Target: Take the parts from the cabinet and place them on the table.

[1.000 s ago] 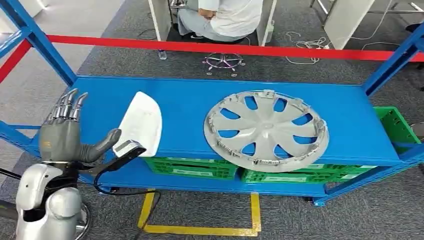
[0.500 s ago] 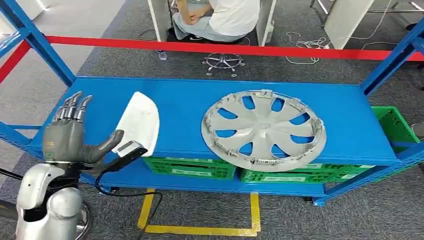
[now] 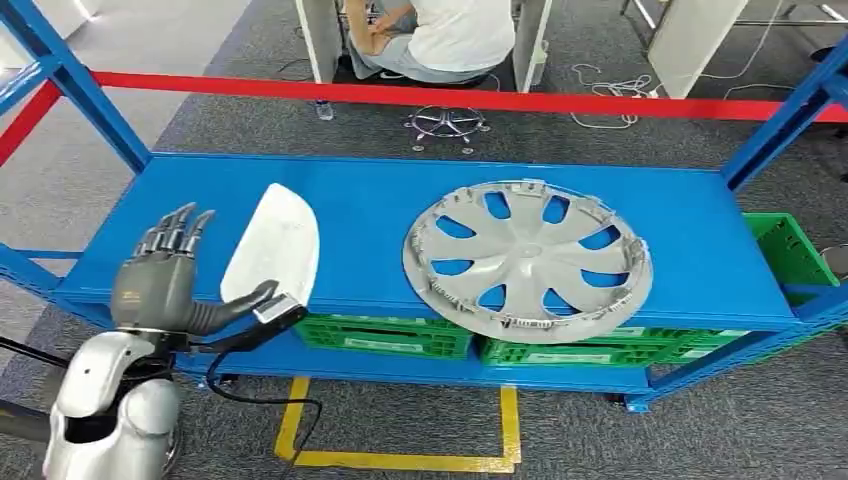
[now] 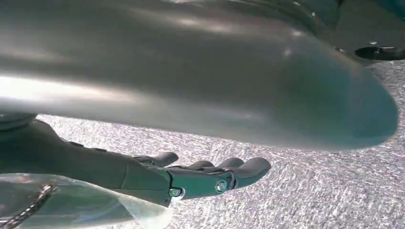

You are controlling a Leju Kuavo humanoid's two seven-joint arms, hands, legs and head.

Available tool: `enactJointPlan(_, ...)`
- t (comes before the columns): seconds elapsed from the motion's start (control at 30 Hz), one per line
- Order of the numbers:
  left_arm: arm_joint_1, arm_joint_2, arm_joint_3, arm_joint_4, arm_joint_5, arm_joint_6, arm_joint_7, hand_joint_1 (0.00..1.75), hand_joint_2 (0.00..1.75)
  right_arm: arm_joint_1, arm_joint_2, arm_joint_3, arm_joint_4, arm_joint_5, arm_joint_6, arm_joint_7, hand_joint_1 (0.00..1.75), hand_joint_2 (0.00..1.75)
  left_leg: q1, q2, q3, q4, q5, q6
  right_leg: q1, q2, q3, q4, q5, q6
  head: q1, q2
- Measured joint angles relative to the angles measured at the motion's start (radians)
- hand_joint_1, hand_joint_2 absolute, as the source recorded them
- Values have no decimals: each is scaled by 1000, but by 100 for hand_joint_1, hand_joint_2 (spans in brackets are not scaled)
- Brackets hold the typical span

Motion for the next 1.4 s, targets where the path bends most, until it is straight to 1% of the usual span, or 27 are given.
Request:
enactJointPlan(0.13,11,0,1,34,-15,3,-2,0,175,0,0,0,0,2,0,-2,0,0,0,0,0,0,0,0,0,0,0,0,0,0,0,0)
enactJointPlan(0.37,16,0,2,64,-18,5,-4,0,175,0,0,0,0,2,0,-2,0,0,0,0,0,0,0,0,0,0,0,0,0,0,0,0)
enactJointPlan(0.7,66,0,-6,95,-31,51,-3,0,175,0,0,0,0,2,-1,-3,0,0,0,0,0,0,0,0,0,0,0,0,-1,1,0,0)
enactJointPlan(1.23,104,0,-16,172,-18,74,-10,0,175,0,0,0,0,-3,-3,-3,0,0,0,0,0,0,0,0,0,0,0,0,-1,1,0,0)
enactJointPlan(1.4,105,0,-14,180,-18,80,-9,0,175,0,0,0,0,-3,-3,-2,0,0,0,0,0,0,0,0,0,0,0,0,-1,1,0,0)
